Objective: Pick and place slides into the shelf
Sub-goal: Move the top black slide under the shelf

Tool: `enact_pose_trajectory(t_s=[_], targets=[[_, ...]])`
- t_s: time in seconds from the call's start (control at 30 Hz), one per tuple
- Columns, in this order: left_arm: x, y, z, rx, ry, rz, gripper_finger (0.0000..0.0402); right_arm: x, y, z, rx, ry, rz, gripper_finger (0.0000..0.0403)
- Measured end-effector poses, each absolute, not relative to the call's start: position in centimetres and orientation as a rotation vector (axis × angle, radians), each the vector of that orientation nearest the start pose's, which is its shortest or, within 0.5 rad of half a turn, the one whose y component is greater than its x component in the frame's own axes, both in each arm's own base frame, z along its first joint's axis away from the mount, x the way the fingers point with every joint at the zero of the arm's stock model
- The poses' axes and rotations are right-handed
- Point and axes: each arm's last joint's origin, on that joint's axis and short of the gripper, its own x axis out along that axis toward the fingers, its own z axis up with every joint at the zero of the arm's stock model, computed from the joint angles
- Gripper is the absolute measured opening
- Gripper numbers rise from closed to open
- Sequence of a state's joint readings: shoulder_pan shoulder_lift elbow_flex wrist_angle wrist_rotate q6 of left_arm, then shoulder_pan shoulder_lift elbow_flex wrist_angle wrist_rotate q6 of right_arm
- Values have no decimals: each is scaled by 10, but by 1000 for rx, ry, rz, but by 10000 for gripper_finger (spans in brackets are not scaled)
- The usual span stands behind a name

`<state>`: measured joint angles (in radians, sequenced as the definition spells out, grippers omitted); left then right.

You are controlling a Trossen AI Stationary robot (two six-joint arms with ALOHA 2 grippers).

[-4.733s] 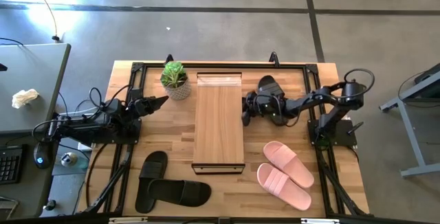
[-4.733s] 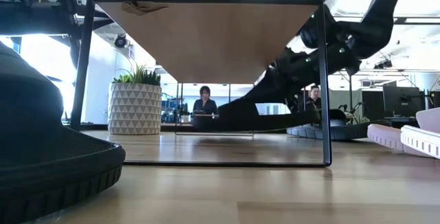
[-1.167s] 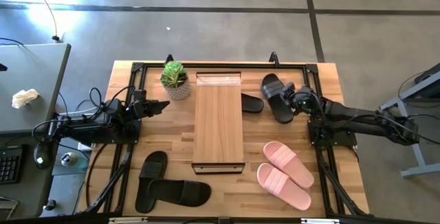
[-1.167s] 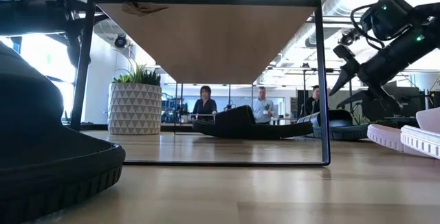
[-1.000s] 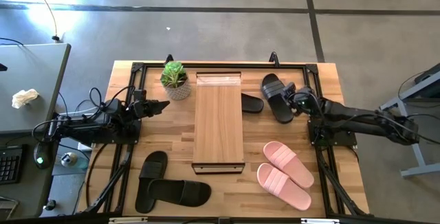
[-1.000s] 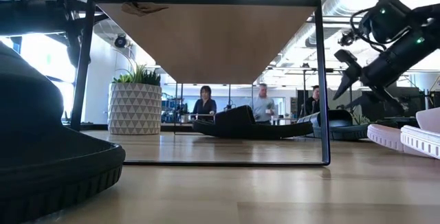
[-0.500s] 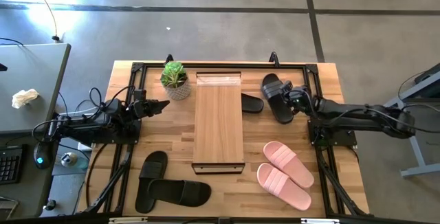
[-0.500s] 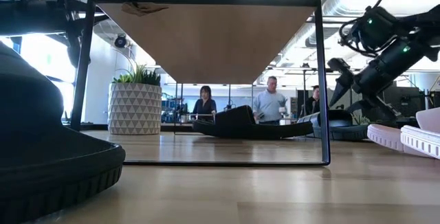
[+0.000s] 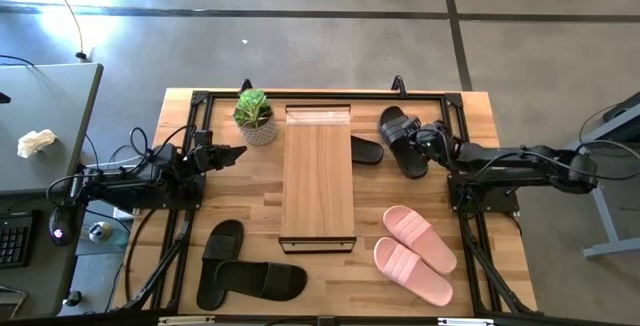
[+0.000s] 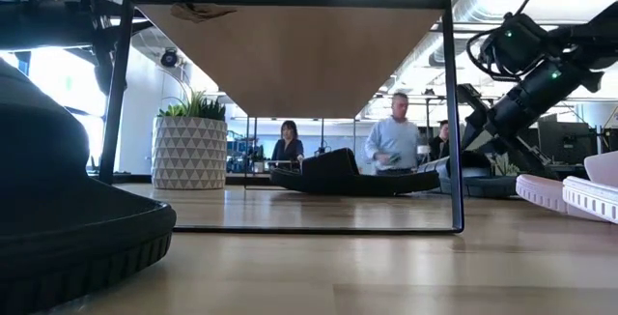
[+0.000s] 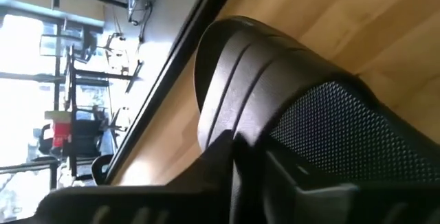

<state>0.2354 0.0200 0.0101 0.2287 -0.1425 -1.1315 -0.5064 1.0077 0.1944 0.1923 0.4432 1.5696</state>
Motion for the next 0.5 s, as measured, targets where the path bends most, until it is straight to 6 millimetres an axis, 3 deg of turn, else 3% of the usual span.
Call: enact_pose_trajectory(t_s=[0.1,0.23,0.37,0.5], targets=[[92,26,187,-1103,-408,210,3,142,-93,138,1367,-214,-1189,7],[92,26,187,-1103,-408,210,3,147,-96,148,1347,-289,-1101,6],[92,26,187,-1103,-408,210,3,153,-98,166,1302,-339,-984,3],[92,26,187,-1103,-408,210,3,161,-99,191,1260,-241,-899,2]])
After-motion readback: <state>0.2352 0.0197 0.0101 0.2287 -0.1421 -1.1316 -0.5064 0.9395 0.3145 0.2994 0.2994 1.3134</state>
